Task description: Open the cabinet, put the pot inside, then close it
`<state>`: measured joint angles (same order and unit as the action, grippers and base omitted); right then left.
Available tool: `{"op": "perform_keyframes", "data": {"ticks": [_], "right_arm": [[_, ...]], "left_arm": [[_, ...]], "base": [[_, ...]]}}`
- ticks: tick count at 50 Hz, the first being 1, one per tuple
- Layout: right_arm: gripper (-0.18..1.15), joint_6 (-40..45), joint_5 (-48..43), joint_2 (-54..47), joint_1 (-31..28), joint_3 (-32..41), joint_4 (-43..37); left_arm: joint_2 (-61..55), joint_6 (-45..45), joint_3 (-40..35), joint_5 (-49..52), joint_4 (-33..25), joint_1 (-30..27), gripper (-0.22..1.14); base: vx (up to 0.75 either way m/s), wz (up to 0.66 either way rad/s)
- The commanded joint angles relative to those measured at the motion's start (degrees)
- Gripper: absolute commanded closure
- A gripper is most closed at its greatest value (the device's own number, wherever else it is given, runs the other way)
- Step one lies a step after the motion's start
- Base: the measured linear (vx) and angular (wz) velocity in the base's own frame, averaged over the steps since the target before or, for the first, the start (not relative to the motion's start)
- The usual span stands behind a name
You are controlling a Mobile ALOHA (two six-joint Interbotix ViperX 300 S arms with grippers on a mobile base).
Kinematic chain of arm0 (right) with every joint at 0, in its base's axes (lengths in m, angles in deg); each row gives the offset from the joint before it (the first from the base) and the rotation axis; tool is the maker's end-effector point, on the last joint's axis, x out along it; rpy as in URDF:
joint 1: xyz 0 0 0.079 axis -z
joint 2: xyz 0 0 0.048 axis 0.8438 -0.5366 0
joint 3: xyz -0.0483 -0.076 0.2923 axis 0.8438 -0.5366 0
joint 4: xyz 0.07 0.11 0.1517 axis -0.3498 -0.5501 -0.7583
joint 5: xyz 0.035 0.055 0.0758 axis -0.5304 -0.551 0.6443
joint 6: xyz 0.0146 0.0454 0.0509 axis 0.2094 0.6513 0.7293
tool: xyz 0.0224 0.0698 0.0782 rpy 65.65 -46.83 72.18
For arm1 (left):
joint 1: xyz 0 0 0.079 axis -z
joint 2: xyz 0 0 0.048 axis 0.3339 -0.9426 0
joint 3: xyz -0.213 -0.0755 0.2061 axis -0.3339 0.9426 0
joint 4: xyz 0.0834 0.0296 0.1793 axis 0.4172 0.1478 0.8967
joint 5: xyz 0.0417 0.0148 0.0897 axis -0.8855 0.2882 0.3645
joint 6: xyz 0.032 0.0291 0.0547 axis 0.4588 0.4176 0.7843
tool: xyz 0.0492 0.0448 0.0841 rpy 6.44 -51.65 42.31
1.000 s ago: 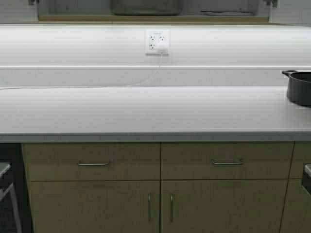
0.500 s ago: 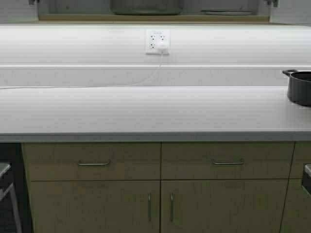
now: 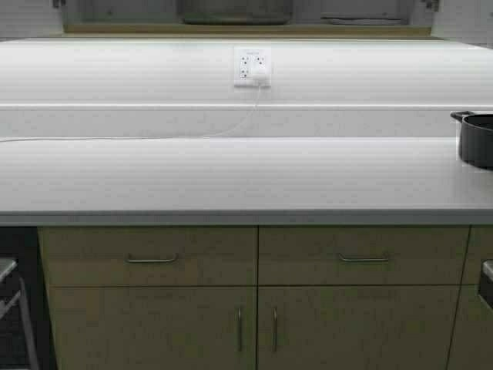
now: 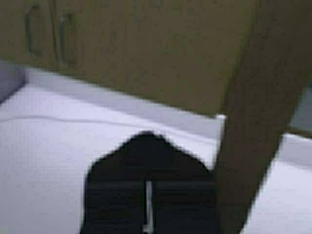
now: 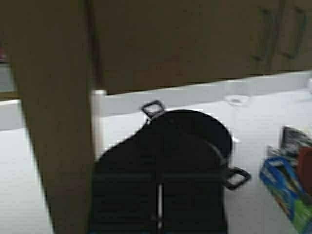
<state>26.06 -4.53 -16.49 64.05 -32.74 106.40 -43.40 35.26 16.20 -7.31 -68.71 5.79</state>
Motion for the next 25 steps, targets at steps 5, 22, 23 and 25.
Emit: {"op": "perform_keyframes", "data": {"ticks": [5,22,23,25], "right_arm": [[0.91,0.09,0.79,12.30,-8.44,-9.14,0.00],[0.91,2.02,0.70,29.71,-23.12,-33.31,-1.23],[0.91,2.20,0.70,30.41,-24.08,-33.93,-1.23],[0.91,2.55,0.70,31.20,-25.66,-34.89,-1.23]], "left_arm": [[12.57,0.18,11.78,0.09,1.41,5.45,0.88],[41.48,0.35,39.73,-2.37,1.67,21.71,0.88],[41.92,0.35,40.17,-2.29,1.76,22.59,0.88],[42.01,0.44,40.52,-2.11,2.29,23.82,0.88]], "base": [[-0.01,0.02],[0.02,0.02],[0.02,0.01],[0.03,-0.01]]}}
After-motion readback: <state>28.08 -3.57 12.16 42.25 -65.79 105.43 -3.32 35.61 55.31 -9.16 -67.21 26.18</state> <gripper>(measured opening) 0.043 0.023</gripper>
